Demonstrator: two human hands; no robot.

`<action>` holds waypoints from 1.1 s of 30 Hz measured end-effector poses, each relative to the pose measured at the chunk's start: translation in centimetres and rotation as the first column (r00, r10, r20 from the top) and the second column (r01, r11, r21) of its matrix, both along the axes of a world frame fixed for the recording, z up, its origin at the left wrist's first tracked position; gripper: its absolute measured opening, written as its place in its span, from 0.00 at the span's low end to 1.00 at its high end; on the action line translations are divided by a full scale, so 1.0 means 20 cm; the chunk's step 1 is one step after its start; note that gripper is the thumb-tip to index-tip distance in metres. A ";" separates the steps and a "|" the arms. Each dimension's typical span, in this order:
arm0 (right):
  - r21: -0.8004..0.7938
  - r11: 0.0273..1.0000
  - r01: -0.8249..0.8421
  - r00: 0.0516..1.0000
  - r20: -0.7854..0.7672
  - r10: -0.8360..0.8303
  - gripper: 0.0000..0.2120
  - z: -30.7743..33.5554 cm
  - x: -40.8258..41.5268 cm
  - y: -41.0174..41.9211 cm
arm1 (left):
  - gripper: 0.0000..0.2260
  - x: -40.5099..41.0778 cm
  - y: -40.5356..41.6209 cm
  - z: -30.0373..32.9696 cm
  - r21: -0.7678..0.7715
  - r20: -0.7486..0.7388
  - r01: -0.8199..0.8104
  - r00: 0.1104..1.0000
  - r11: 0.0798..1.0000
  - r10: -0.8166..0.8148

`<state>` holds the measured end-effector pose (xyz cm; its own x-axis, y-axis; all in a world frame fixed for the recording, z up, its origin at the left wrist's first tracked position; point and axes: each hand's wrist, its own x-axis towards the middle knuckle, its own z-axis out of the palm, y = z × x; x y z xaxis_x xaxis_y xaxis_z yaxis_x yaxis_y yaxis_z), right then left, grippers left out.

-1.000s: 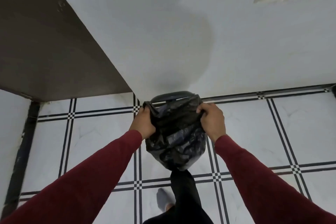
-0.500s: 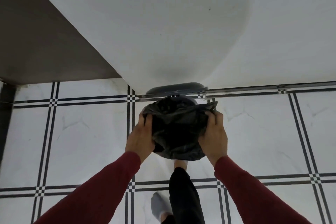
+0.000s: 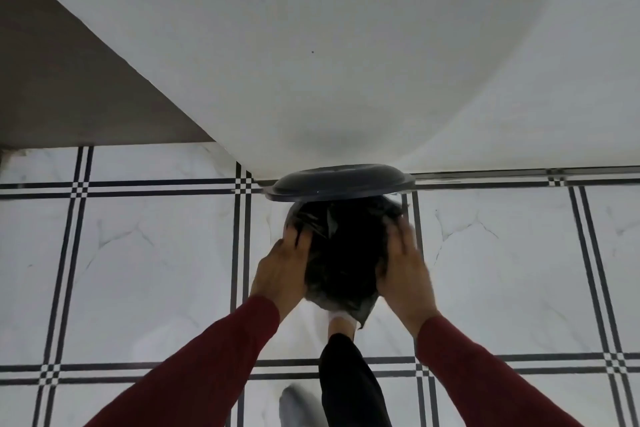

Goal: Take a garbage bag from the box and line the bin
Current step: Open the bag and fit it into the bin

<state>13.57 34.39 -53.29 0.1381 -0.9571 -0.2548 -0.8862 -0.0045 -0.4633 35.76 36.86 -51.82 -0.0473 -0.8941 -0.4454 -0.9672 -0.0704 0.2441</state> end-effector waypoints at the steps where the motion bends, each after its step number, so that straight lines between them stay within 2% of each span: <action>1: 0.237 0.970 -0.060 0.991 -0.101 0.086 0.31 -0.04 0.00 0.02 | 0.44 0.01 0.00 -0.05 0.076 0.037 0.029 0.999 0.997 -0.032; 2: 0.457 0.886 -0.071 0.974 -0.160 0.160 0.28 -0.08 0.00 0.04 | 0.47 0.03 -0.01 -0.08 0.185 0.058 0.037 0.997 0.982 -0.048; 3: 0.607 0.794 -0.040 0.970 -0.166 0.176 0.24 -0.11 0.01 0.03 | 0.48 0.05 -0.03 -0.11 0.284 0.062 0.026 0.997 0.959 -0.046; 4: 0.685 0.728 0.000 0.981 -0.142 0.133 0.21 -0.13 0.01 0.01 | 0.49 0.07 -0.05 -0.15 0.343 0.059 0.004 0.998 0.939 -0.026; 6: 0.737 0.675 0.031 0.997 -0.071 0.031 0.24 -0.16 0.01 -0.06 | 0.45 0.11 -0.08 -0.21 0.361 0.051 -0.024 0.999 0.932 0.006; 8: 0.770 0.638 0.007 1.000 0.006 -0.019 0.34 -0.19 -0.01 -0.14 | 0.41 0.14 -0.12 -0.26 0.303 0.060 -0.016 0.998 0.953 -0.002; 10: 0.733 0.680 -0.009 0.989 0.108 -0.103 0.37 -0.20 -0.03 -0.24 | 0.39 0.17 -0.16 -0.27 0.243 0.075 -0.011 0.997 0.970 -0.007; 11: 0.644 0.765 0.013 0.982 0.137 -0.133 0.37 -0.22 -0.03 -0.26 | 0.39 0.18 -0.16 -0.28 0.218 0.083 -0.013 0.997 0.976 -0.005; 13: 0.309 0.946 0.099 0.978 0.147 -0.151 0.36 -0.26 -0.07 -0.31 | 0.36 0.22 -0.20 -0.28 0.148 0.080 -0.028 0.997 0.989 0.017; 14: 0.161 0.978 0.130 0.980 0.130 -0.152 0.37 -0.29 -0.10 -0.32 | 0.35 0.23 -0.20 -0.29 0.124 0.085 -0.031 0.996 0.992 0.021; 15: 0.093 0.989 0.118 0.990 0.064 -0.124 0.38 -0.31 -0.12 -0.32 | 0.35 0.25 -0.21 -0.30 0.110 0.095 -0.033 0.995 0.993 0.023; 17: 0.181 0.983 0.004 0.988 -0.155 0.025 0.41 -0.38 -0.19 -0.31 | 0.38 0.27 -0.23 -0.33 0.130 0.107 -0.034 0.994 0.991 0.021; 19: 0.334 0.941 -0.053 0.945 -0.287 0.155 0.43 -0.42 -0.25 -0.31 | 0.37 0.27 -0.25 -0.36 0.172 0.094 -0.060 0.995 0.983 0.044; 21: 0.384 0.922 -0.049 0.950 -0.268 0.162 0.39 -0.43 -0.28 -0.34 | 0.40 0.27 -0.28 -0.41 0.258 0.066 -0.082 0.996 0.963 0.067; 23: 0.345 0.938 -0.023 0.986 -0.150 0.079 0.34 -0.43 -0.29 -0.40 | 0.45 0.27 -0.33 -0.45 0.341 0.009 -0.108 0.994 0.934 0.111; 25: 0.327 0.945 0.013 1.000 -0.026 -0.005 0.31 -0.42 -0.29 -0.47 | 0.43 0.28 -0.40 -0.47 0.361 -0.109 -0.114 0.980 0.926 0.164; 27: 0.363 0.927 0.092 0.980 0.132 -0.149 0.30 -0.41 -0.27 -0.56 | 0.40 0.28 -0.46 -0.50 0.398 -0.286 -0.198 0.901 0.896 0.327; 29: 0.479 0.856 0.197 0.901 0.255 -0.350 0.28 -0.43 -0.25 -0.63 | 0.30 0.29 -0.52 -0.56 0.479 -0.355 -0.416 0.714 0.773 0.604; 30: 0.522 0.824 0.218 0.887 0.246 -0.391 0.25 -0.45 -0.25 -0.65 | 0.24 0.30 -0.53 -0.57 0.527 -0.349 -0.490 0.620 0.695 0.702; 32: 0.619 0.763 0.187 0.915 0.173 -0.365 0.17 -0.44 -0.24 -0.65 | 0.12 0.30 -0.53 -0.56 0.626 -0.339 -0.533 0.471 0.569 0.814; 33: 0.681 0.704 0.202 0.904 0.148 -0.402 0.09 -0.45 -0.24 -0.62 | 0.06 0.30 -0.53 -0.57 0.666 -0.333 -0.546 0.392 0.508 0.858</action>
<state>8.73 21.92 -62.37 0.0281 -0.5797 -0.8143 -0.6270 0.6243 -0.4660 41.77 26.35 -63.29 0.1400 -0.4600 -0.8768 -0.1597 -0.8844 0.4384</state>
